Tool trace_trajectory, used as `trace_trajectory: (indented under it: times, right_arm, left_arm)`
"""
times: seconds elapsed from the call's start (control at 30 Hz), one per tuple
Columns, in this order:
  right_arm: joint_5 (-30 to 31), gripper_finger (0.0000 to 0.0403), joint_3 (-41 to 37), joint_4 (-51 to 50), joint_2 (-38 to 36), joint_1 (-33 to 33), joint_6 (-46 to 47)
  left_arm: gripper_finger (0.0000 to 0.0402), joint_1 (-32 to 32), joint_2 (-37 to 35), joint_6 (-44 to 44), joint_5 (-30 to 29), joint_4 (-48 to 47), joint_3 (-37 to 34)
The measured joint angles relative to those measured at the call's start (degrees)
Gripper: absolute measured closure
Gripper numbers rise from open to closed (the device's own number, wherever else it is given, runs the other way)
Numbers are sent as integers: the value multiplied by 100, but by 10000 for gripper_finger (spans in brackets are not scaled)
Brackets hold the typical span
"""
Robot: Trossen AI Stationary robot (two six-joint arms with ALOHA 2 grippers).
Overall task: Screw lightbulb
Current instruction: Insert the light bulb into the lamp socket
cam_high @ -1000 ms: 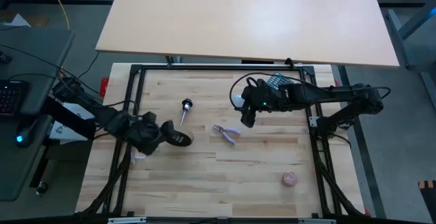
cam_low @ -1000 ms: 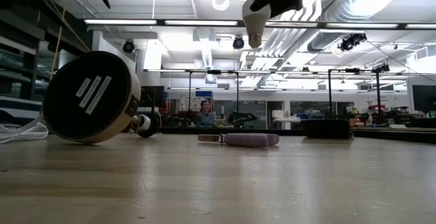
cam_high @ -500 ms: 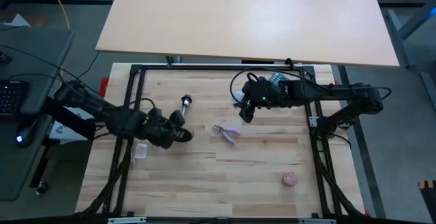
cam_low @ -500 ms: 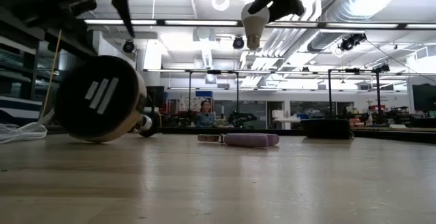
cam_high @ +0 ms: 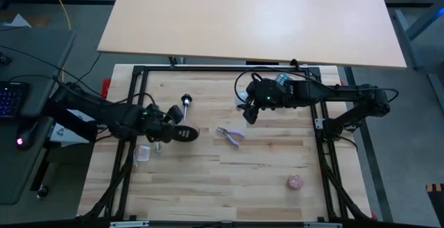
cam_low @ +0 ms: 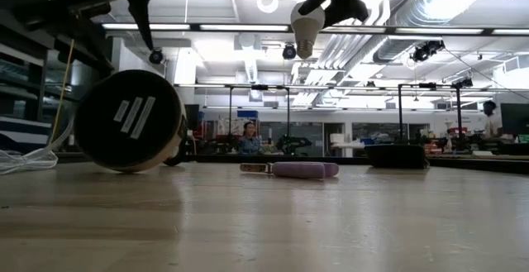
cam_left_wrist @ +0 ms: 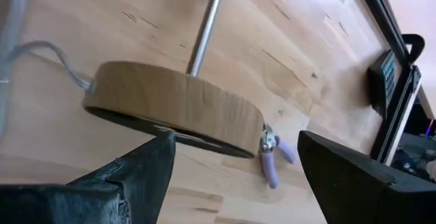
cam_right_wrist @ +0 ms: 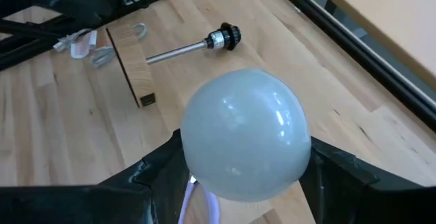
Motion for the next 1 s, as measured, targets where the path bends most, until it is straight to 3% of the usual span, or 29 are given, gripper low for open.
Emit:
trace_trajectory:
  times: [0.23,0.33,0.43,0.53,0.67,0.77,1.0]
  right_arm:
    - [-33,169,0,36,0,-38,96]
    - [-46,169,0,104,0,-68,-23]
    - [-181,169,0,187,0,-78,-172]
    - [-204,169,0,244,0,-82,-191]
    - [-306,169,0,221,0,-86,-208]
    - [-324,169,0,219,0,-87,-209]
    - [-336,169,0,169,0,-86,-162]
  left_arm:
    - [101,-588,-284,77,-121,-701,0]
    - [101,-927,-542,573,-548,-989,0]
    - [101,-1116,-852,2275,-1110,-633,0]
    - [101,-988,-1130,4260,-1111,110,0]
    - [101,-553,-1232,7119,-208,652,7]
    - [101,-75,-1072,8627,685,568,7]
    - [101,523,-384,11515,1044,-132,4]
